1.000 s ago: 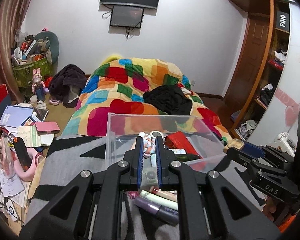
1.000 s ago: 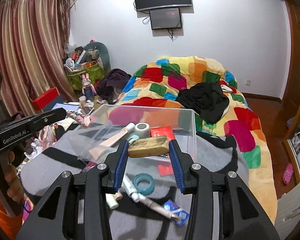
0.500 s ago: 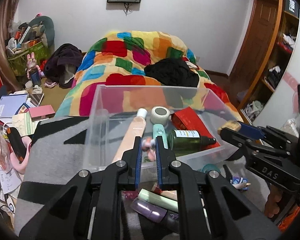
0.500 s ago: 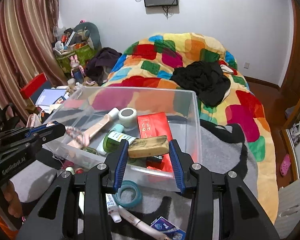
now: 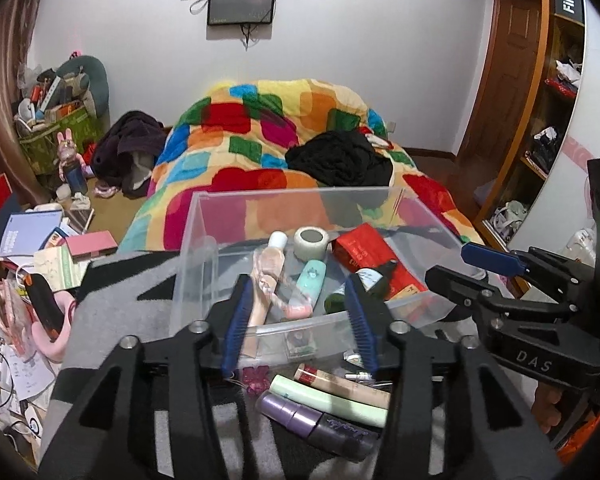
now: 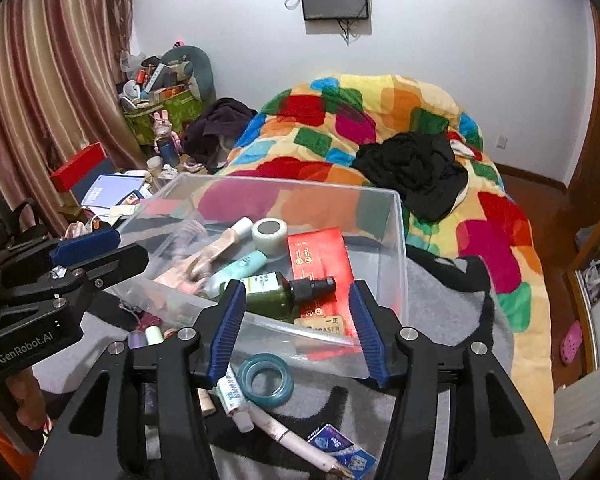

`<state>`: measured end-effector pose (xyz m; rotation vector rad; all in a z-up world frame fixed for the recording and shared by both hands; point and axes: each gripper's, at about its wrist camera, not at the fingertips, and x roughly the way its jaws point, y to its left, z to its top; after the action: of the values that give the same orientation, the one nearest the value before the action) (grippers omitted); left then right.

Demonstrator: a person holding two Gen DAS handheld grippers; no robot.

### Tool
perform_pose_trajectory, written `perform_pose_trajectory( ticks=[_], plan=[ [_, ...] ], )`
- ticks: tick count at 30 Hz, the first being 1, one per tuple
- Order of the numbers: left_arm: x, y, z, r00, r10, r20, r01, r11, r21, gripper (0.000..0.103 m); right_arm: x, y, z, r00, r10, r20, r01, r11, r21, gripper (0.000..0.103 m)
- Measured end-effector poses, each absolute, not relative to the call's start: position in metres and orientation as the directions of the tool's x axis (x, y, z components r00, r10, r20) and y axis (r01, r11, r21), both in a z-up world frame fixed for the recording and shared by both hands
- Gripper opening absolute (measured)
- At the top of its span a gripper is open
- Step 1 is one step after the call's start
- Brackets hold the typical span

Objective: Organize objects
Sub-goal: 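Lower the wooden block into the box with the right tool while the left drops the keychain, then grasp the purple-black cylinder with the left tool while the right grasps the white pen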

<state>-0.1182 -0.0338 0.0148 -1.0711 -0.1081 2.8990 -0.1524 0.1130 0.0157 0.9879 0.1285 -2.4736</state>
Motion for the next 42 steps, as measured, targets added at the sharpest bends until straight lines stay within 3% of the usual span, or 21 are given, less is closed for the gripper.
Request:
perform_pose_trajectory(
  ticks=[5, 10, 18, 26, 33, 42],
  plan=[
    [-0.101, -0.032, 0.021, -0.776, 0.063, -0.628, -0.027, -0.997, -0.067, 0.068, -0.134, 0.119, 0.026, -0.657, -0.392, -0.644, 0.473, -0.879, 0.053, 0.055],
    [-0.088, -0.027, 0.003, -0.742, 0.077, -0.666, -0.034, -0.996, -0.078, 0.084, -0.112, 0.130, 0.025, -0.673, -0.378, -0.636, 0.484, -0.875, 0.007, 0.059],
    [-0.086, -0.012, -0.045, -0.634, 0.086, -0.768, -0.030, -0.996, -0.087, 0.085, -0.094, 0.148, -0.013, -0.599, -0.358, -0.716, 0.515, -0.857, -0.002, 0.060],
    [-0.065, -0.034, -0.059, -0.627, 0.062, -0.776, 0.040, -0.993, -0.112, 0.085, -0.105, 0.159, -0.048, -0.498, -0.377, -0.781, 0.507, -0.857, 0.090, 0.059],
    [-0.038, -0.061, -0.051, -0.655, 0.021, -0.755, 0.085, -0.991, -0.102, 0.085, -0.088, 0.156, -0.048, -0.474, -0.429, -0.769, 0.573, -0.814, 0.101, 0.037],
    [-0.041, -0.065, -0.051, -0.647, 0.036, -0.762, 0.096, -0.987, -0.128, 0.085, -0.066, 0.142, -0.051, -0.397, -0.488, -0.777, 0.668, -0.735, 0.121, 0.037]
  ],
)
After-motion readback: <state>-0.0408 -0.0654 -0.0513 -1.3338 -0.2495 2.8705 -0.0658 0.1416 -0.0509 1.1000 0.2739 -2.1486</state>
